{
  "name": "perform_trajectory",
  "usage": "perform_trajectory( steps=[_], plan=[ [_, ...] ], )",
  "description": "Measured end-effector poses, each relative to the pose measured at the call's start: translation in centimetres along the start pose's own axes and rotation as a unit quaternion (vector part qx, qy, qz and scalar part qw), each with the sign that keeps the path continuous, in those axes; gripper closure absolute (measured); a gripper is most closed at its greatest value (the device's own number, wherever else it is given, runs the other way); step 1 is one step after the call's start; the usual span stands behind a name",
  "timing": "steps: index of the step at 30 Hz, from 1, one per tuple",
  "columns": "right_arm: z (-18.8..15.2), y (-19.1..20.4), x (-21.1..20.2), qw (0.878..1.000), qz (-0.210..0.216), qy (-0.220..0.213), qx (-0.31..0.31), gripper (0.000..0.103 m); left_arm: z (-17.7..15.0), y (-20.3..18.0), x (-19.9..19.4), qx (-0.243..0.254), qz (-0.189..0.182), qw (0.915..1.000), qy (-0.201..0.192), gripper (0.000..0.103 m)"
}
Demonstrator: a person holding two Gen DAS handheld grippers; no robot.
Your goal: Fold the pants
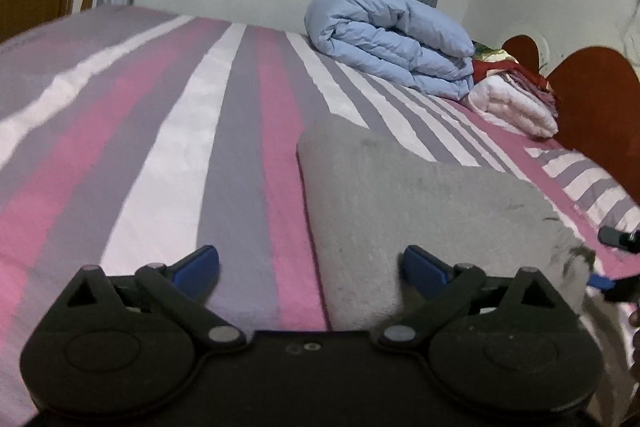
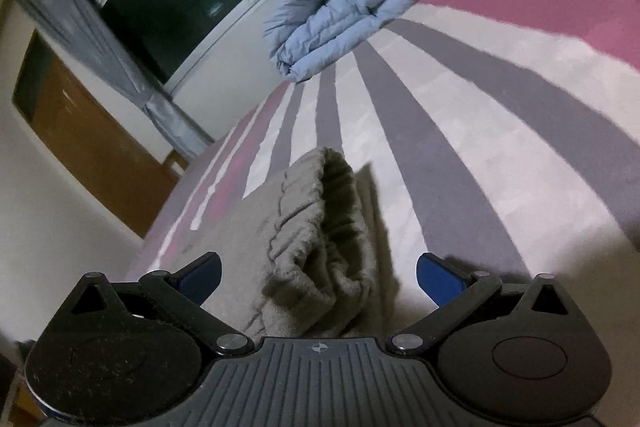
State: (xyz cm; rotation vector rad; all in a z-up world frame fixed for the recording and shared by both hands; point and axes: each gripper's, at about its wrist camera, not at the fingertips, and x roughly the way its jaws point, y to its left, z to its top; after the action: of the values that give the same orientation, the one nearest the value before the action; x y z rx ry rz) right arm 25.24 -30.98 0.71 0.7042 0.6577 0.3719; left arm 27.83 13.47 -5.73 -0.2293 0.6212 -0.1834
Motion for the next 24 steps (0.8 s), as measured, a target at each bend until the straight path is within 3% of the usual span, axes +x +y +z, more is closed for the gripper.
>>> perform_trajectory(
  steps=[5,13,17,21,24],
  plan=[
    [0.2,-1.9,0.8,0.998,0.026,0.021,0.06,0.001,0.0,0.6,0.9,-0.027,-0.039,0.9985,0.026,0.019],
    [0.3,-1.9,1.6,0.998,0.025,0.026,0.052,0.003,-0.1,1.3,1.5,-0.041,-0.063,0.9966,0.035,0.024],
    [-0.3,-0.9,0.8,1.0,-0.01,0.0,0.011,0.003,-0.3,1.0,1.2,-0.03,-0.06,0.9971,0.036,0.023],
    [-2.0,0.4,1.1,0.993,-0.081,0.027,-0.083,0.003,-1.4,0.6,0.5,-0.008,-0.042,0.9986,0.032,0.021],
    [-1.9,0.9,0.3,0.994,-0.081,0.015,-0.077,0.003,-1.5,0.5,-0.9,-0.012,-0.03,0.9993,0.02,0.022]
  ],
)
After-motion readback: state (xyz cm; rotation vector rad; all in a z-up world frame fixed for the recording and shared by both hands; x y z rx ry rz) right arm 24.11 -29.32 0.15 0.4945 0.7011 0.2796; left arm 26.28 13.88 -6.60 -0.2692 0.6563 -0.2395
